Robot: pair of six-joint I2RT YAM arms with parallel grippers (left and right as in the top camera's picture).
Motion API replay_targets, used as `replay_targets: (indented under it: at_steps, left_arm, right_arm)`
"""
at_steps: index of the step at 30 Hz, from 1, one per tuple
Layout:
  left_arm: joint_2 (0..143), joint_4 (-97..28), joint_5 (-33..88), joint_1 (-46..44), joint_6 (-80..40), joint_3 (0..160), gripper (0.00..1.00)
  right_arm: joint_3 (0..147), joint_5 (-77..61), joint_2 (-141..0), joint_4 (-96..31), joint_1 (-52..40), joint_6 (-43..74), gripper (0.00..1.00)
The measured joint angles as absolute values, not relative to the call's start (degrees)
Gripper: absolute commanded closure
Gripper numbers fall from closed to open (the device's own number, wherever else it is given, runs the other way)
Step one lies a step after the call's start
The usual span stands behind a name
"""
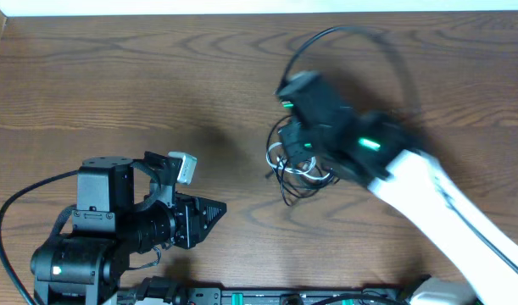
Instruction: Untangle cables
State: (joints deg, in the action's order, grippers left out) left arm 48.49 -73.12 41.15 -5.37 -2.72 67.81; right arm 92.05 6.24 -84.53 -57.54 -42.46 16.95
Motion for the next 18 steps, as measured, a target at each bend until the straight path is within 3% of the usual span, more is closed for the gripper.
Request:
replay_targets:
  at_steps: [5, 8, 13, 18]
  left_arm:
    - [48.49, -73.12, 40.97, -5.37, -2.74, 67.81, 0.73]
    - [48.49, -72.9, 40.99, -5.37, -2.81, 67.81, 0.92]
    - [48.51, -69.49, 43.35, -5.37, -3.01, 67.81, 0.92]
    - [48.53, -69.25, 44.12, -5.37, -2.83, 67.81, 0.92]
  right_arm:
    - [95.96, 6.44, -73.01, -55.27, -42.46, 16.49, 0.99]
    - [96.36, 6.44, -67.53, -54.54, -42.46, 16.27, 0.99]
    - [96.42, 6.76, -63.24, -56.84, -42.46, 15.64, 0.99]
    - [96.4, 12.08, -64.95, -66.96, -42.46, 15.79, 0.99]
